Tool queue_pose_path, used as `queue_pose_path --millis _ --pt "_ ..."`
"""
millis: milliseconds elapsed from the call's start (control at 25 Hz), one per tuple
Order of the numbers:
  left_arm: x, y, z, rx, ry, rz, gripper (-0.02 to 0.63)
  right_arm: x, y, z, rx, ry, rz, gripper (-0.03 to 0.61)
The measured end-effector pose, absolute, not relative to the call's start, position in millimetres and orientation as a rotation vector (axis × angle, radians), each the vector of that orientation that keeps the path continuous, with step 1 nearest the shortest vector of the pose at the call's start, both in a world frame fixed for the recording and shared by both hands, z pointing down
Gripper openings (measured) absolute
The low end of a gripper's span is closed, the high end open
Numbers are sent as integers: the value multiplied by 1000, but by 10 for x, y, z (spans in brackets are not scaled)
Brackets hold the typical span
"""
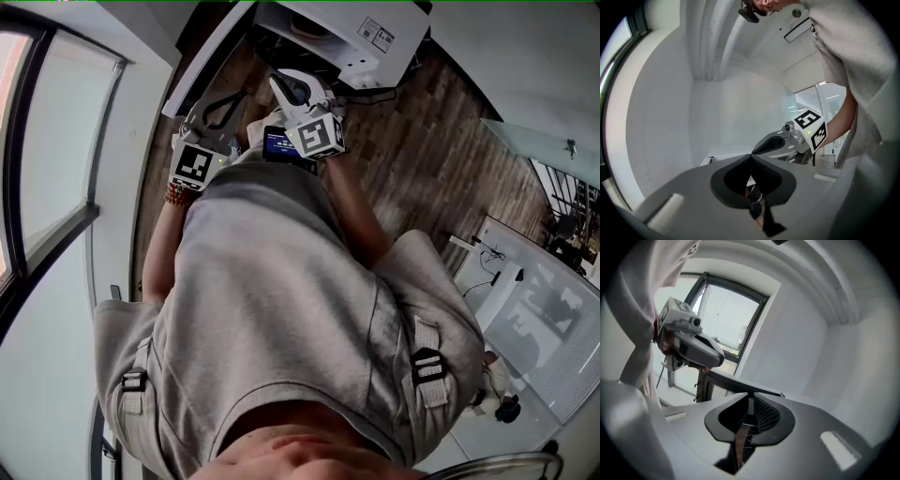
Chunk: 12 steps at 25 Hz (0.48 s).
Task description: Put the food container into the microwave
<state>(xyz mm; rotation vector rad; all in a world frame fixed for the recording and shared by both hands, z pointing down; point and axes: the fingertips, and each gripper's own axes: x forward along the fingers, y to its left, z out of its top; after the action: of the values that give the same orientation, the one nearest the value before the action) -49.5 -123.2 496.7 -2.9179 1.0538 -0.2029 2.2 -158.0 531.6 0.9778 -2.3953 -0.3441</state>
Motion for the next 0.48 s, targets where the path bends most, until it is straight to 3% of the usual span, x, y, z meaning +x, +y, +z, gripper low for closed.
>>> queue_pose_path --millis 480 --pt "-275 -1336 4767 -2903 1059 -127 -2 334 -1325 4781 1268 -2506 -271 13"
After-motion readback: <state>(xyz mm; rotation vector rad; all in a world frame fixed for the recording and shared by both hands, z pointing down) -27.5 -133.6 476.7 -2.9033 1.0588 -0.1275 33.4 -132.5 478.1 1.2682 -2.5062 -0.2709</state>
